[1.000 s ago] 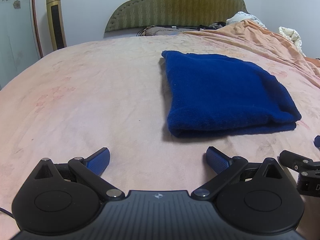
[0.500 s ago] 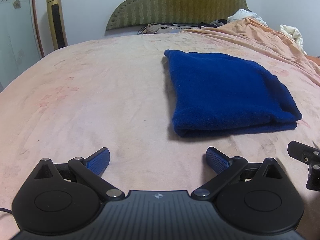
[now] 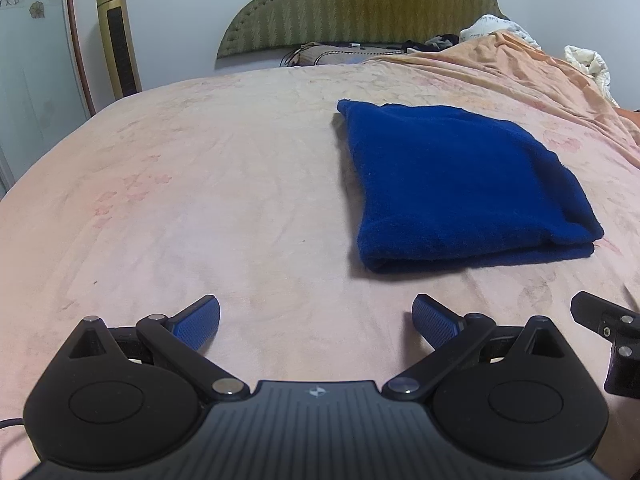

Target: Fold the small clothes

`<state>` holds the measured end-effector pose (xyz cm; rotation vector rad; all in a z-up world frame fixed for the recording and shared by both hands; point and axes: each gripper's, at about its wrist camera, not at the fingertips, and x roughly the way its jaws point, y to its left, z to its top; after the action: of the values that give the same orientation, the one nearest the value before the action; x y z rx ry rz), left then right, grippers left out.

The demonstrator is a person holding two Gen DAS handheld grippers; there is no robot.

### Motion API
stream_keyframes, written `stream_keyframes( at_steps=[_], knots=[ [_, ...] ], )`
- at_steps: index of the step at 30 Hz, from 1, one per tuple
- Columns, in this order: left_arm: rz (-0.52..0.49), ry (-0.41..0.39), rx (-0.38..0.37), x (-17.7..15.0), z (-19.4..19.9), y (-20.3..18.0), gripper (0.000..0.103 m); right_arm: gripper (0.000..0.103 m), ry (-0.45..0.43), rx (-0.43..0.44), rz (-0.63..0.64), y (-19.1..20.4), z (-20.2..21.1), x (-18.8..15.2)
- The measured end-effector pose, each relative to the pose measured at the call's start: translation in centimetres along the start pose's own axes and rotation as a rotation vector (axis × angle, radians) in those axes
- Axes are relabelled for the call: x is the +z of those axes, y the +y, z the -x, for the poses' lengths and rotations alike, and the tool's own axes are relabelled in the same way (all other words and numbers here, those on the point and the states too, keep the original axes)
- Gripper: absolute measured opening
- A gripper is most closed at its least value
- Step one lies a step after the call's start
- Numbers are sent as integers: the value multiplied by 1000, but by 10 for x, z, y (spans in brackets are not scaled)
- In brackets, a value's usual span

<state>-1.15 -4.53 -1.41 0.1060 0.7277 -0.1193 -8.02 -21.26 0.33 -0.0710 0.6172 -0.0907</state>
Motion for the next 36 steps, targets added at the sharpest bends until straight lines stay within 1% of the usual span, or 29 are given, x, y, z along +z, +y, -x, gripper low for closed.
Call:
stream_keyframes(
  at_steps=[24, 30, 36],
  knots=[
    [-27, 10, 11, 0, -2, -5, 103, 102, 21, 5, -10, 0, -4, -4],
    [-28, 13, 14, 0, -2, -5, 103, 103, 7, 13, -8, 0, -1, -2],
    [-24, 13, 18, 0, -2, -5, 103, 102, 11, 12, -18, 0, -2, -3]
  ],
)
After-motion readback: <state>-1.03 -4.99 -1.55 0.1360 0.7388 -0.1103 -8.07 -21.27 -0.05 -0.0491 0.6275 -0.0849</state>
